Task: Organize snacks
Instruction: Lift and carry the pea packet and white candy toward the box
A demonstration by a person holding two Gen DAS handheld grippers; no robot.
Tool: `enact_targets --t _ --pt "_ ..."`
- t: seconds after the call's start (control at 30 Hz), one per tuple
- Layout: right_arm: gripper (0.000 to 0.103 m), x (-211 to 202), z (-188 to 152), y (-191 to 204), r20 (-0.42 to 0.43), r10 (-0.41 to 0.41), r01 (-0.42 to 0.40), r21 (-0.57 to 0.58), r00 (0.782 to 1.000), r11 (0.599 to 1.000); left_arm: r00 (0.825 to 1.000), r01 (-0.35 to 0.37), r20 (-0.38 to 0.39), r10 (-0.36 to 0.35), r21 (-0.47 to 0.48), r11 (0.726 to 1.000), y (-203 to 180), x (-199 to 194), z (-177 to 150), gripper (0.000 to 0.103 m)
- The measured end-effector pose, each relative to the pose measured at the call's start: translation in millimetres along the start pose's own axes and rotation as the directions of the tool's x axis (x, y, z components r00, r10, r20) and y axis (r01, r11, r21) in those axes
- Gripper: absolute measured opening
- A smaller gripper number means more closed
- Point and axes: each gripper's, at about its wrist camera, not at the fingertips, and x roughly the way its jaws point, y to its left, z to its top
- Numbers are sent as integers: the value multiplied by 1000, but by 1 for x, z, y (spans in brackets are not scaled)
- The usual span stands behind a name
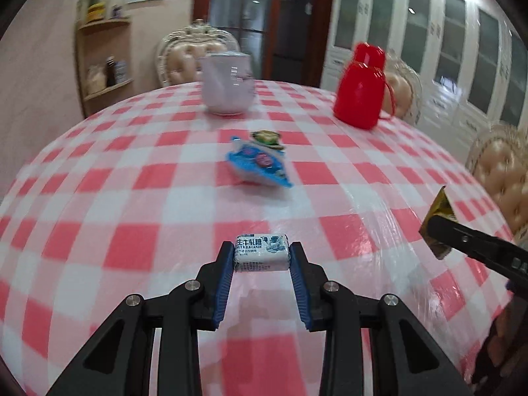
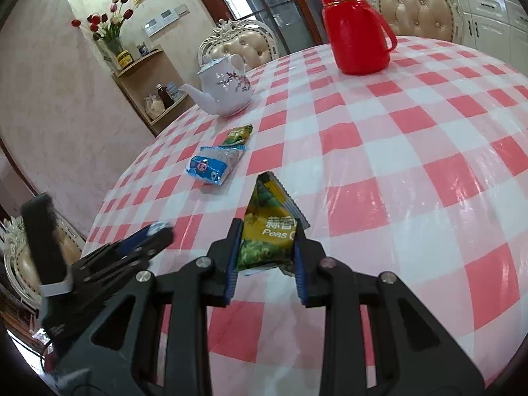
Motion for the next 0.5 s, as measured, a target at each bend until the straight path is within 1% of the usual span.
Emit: enact_targets --t 0.1,0.2,0.27,0.4,0.5 --pt "32 4 -5 14 -9 11 -11 -44 1000 999 1000 -21 11 21 -39 999 17 -14 -14 35" --pt "32 9 -11 30 -25 30 -32 -96 999 995 1000 -21 18 23 -100 995 35 -25 -24 35" --pt "32 10 -16 41 -34 48 -52 -122 998 991 999 -17 39 22 -140 990 46 -35 -28 35" --pt "32 13 -29 60 -44 81 -85 -122 996 989 995 -46 76 59 -152 987 56 -54 -36 35" --pt "32 16 -44 77 -70 97 -106 -138 993 985 994 -54 85 69 -165 985 63 -62 -42 35"
